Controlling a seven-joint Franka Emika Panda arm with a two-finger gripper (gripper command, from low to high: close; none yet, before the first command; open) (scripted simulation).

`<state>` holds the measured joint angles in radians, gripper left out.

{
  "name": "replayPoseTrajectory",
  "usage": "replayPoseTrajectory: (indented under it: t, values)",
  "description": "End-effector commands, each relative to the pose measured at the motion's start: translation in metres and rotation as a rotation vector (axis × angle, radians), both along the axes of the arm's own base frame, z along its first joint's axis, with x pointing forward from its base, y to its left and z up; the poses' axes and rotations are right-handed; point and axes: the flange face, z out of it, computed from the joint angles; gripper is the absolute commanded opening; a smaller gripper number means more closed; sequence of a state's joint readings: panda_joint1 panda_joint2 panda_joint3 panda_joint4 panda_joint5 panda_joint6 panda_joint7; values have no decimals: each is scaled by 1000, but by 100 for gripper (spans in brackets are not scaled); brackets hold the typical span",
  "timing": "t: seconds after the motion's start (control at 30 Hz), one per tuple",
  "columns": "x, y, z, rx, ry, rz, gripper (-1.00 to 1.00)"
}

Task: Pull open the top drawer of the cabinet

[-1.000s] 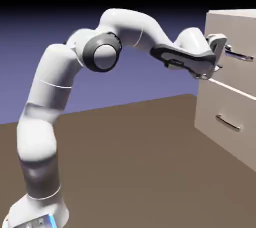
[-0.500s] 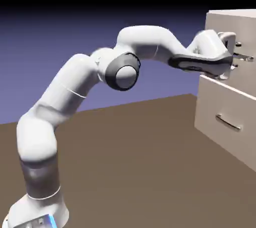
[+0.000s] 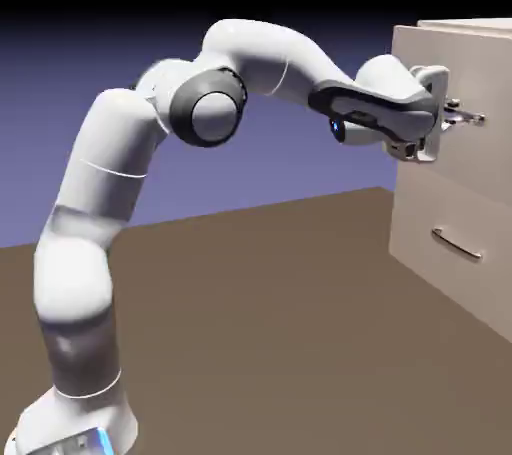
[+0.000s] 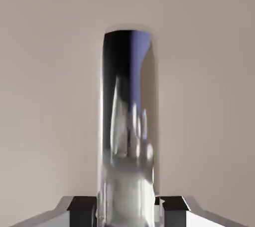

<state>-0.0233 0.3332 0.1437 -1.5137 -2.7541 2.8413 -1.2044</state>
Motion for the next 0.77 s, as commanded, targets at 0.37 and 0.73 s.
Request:
replayPoseTrajectory:
  t: [0.37,0.73]
  values:
    - [-104,0,0,0,1,0,-100]
    - [-202,0,1,0,1,1,100]
